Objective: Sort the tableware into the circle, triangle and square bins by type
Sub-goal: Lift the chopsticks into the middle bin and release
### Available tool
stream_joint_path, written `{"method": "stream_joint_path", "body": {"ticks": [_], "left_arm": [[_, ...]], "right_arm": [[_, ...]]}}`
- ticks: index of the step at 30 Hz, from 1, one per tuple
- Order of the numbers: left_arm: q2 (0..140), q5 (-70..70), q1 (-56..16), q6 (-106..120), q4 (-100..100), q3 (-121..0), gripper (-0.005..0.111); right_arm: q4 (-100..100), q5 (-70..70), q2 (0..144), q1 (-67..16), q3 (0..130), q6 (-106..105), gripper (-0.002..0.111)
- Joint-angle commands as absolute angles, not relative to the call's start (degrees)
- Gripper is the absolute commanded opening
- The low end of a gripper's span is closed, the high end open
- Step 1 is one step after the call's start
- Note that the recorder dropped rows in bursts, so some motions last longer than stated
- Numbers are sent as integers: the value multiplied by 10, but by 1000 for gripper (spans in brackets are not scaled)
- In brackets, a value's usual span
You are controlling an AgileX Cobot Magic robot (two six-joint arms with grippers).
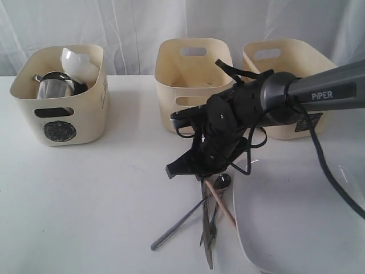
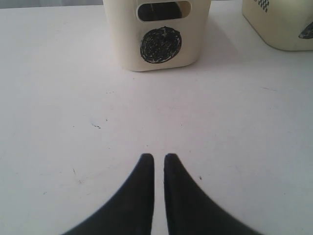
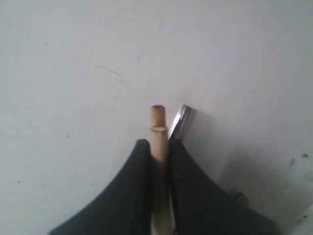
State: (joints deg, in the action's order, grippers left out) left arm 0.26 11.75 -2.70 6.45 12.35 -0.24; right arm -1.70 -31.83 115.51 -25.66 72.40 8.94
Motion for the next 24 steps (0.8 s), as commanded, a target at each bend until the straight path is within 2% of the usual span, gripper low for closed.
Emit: {"method": "stream_joint_path", "body": {"ticks": [1, 17, 24], "left_arm": [[0, 115, -27, 62, 125, 0, 14], [0, 115, -27, 62, 125, 0, 14], [0, 115, -27, 62, 125, 0, 14]], "right_arm": [[-23, -319, 1151, -256, 726, 90, 0], [45, -313, 1064, -256, 726, 86, 0], [241, -263, 1008, -256, 726, -86, 0]]}}
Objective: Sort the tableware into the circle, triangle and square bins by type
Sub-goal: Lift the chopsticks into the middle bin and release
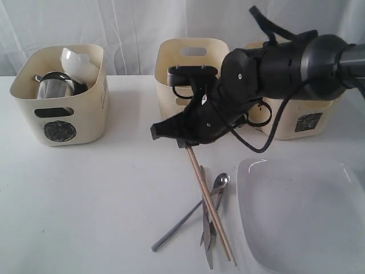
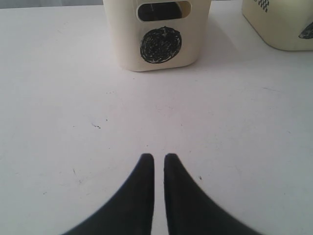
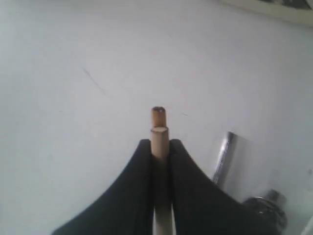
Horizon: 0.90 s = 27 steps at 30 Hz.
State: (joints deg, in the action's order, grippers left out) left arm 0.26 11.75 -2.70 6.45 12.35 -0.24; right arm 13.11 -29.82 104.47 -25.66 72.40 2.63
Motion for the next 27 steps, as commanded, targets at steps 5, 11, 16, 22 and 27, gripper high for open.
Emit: {"method": "stream_joint_path", "body": {"ticks": [5, 11, 16, 22, 27], "left_arm": [[0, 115, -27, 62, 125, 0, 14], [0, 115, -27, 62, 125, 0, 14], [0, 115, -27, 62, 125, 0, 14], [0, 115, -27, 62, 125, 0, 14], [0, 115, -27, 62, 125, 0, 14]], "right_arm": [[357, -195, 951, -256, 726, -187, 0], [362, -163, 912, -248, 726, -194, 0], [369, -127, 901, -206, 726, -193, 0], [406, -24, 900, -153, 726, -193, 0], [433, 76, 907, -128, 727, -157, 0]]}}
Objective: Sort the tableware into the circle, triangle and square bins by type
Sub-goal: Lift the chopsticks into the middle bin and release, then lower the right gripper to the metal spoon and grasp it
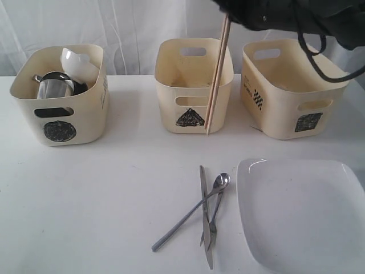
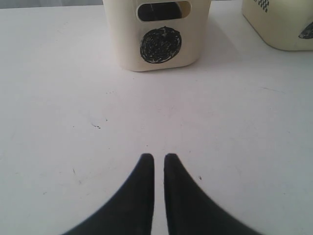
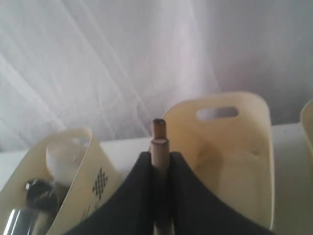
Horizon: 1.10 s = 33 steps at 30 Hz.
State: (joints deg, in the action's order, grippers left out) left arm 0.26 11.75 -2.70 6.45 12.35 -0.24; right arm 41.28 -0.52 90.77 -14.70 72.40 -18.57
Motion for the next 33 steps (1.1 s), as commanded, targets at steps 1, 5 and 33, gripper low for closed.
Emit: {"method": "stream_joint_path", "body": {"ticks": [1, 5, 33], "left_arm": [[0, 115, -27, 62, 125, 0, 14], [0, 115, -27, 62, 125, 0, 14], [0, 115, -27, 62, 125, 0, 14]], "right_arm": [[433, 91, 912, -122, 729, -139, 0], [412, 104, 946, -99, 764, -65, 0], [245, 7, 1201, -86, 1034, -39, 28]]}}
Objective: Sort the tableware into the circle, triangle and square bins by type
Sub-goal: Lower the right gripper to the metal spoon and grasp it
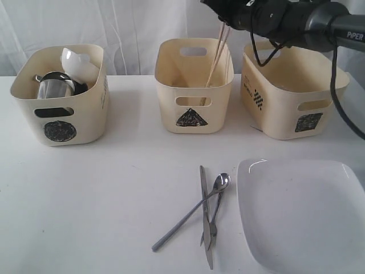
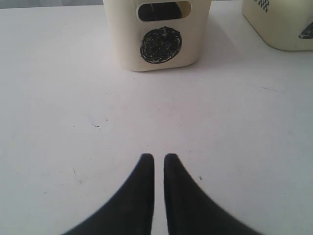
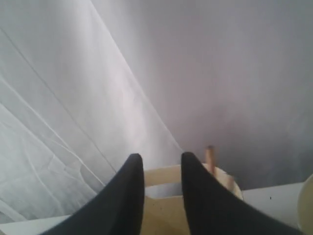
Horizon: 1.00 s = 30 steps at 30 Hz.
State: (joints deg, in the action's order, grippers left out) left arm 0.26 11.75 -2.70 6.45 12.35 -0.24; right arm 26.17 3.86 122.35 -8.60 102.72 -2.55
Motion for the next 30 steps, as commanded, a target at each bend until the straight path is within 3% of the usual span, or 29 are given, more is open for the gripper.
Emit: {"method": "stream_joint_path", "body": {"ticks": [1, 8, 19, 21, 24, 30], "left_arm": [[0, 115, -27, 62, 125, 0, 14], [0, 115, -27, 62, 125, 0, 14], [0, 115, -27, 62, 125, 0, 14], [0, 115, -27, 62, 125, 0, 14], [0, 115, -27, 62, 125, 0, 14], [0, 115, -27, 62, 125, 0, 14]], "right_arm": [[245, -13, 1190, -86, 1032, -50, 28], [242, -104, 1093, -86, 956, -140, 28], [194, -309, 925, -110, 721, -138, 29], [176, -341, 910, -129, 689, -138, 34], [156, -363, 901, -186, 623, -139, 52], [107, -361, 908, -275, 587, -394, 52]]}}
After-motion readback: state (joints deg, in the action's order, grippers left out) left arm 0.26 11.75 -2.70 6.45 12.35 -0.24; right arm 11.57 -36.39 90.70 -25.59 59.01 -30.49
